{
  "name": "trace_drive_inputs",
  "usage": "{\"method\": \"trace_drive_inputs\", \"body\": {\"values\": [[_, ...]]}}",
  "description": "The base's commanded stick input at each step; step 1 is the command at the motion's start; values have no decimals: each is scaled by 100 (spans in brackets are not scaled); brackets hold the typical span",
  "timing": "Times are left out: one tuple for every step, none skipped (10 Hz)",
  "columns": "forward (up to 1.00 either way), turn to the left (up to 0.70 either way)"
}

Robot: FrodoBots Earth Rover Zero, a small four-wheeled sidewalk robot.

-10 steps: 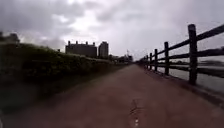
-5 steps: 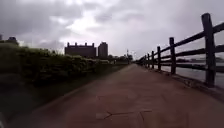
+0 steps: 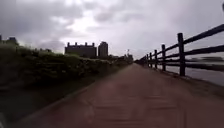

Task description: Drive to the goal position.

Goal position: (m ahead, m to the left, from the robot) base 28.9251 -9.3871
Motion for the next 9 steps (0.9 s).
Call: {"method": "trace_drive_inputs", "body": {"values": [[100,0],[100,0],[100,0],[100,-33],[100,-34],[100,-11],[100,0],[100,0],[100,0]]}}
